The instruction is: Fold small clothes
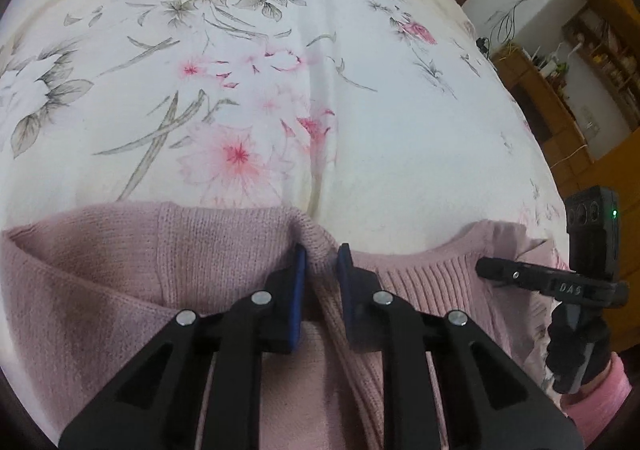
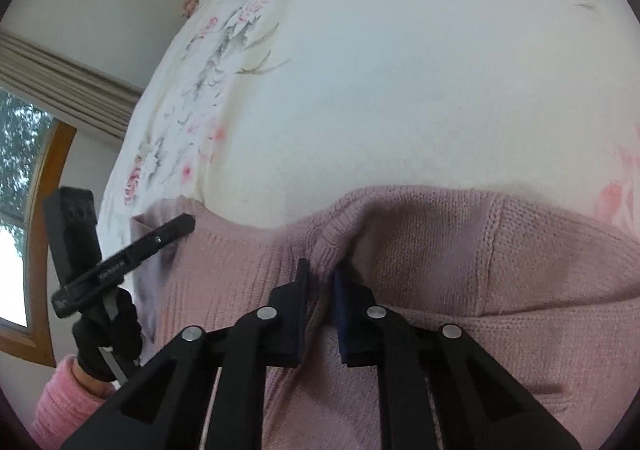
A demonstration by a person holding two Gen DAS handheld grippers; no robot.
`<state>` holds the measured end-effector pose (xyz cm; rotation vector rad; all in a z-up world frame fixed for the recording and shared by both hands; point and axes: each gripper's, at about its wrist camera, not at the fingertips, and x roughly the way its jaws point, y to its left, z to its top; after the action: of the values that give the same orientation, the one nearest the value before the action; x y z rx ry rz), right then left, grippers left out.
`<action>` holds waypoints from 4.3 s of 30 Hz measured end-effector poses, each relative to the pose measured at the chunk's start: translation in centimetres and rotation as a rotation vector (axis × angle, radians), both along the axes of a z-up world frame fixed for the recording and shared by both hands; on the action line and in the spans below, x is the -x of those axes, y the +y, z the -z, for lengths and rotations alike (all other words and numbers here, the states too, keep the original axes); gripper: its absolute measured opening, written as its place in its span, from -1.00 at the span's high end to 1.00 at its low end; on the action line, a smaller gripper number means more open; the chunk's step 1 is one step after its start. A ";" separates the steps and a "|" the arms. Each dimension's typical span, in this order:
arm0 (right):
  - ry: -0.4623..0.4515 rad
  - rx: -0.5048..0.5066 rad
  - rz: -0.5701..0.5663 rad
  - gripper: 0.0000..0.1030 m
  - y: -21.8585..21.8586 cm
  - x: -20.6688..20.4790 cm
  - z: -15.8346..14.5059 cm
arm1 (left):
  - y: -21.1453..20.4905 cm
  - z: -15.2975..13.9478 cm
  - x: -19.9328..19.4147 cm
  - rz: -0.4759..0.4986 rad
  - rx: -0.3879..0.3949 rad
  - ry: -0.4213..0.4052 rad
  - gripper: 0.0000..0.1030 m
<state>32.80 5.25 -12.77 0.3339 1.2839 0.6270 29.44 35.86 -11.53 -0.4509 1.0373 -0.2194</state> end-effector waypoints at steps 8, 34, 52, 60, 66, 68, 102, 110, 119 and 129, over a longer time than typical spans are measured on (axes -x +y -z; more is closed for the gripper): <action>0.020 -0.007 -0.069 0.30 -0.5 5.9 -2.7 | -2.2 -4.2 7.6 0.054 -0.105 -0.109 0.51; 0.049 0.016 -0.058 0.81 -1.4 9.6 0.7 | -5.2 0.4 9.4 0.149 -0.160 0.001 0.47; -0.113 0.227 0.020 0.26 -10.1 35.3 -8.5 | -1.5 -7.6 35.6 -0.084 -0.301 0.076 -0.21; 0.009 0.185 0.159 0.11 -14.3 44.1 -8.4 | 0.5 -7.6 43.8 -0.162 -0.304 0.163 -0.25; 0.078 0.230 0.164 0.05 -15.8 47.2 -6.1 | 1.4 -6.6 46.6 -0.185 -0.319 0.217 -0.29; 0.098 0.199 0.179 0.05 -16.2 47.7 -5.5 | 2.0 -6.0 47.3 -0.191 -0.311 0.244 -0.35; 0.190 0.209 0.153 0.08 -13.4 46.9 -1.6 | 4.3 -1.3 48.4 -0.208 -0.085 0.336 0.20; 0.205 0.198 0.169 0.72 -14.4 46.7 -1.3 | 3.4 -1.6 47.6 -0.183 -0.084 0.320 0.80; 0.234 -0.105 0.195 0.80 -16.8 45.9 -3.5 | 3.7 -4.9 47.3 -0.211 -0.029 0.257 0.83; 0.167 -0.236 0.231 0.80 -17.5 40.0 -9.5 | 6.3 -8.2 42.0 -0.255 0.063 0.157 0.83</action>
<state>-7.23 -12.23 -3.31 0.7314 1.3087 0.5620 -12.53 42.15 -3.32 -0.6605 1.1167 0.0111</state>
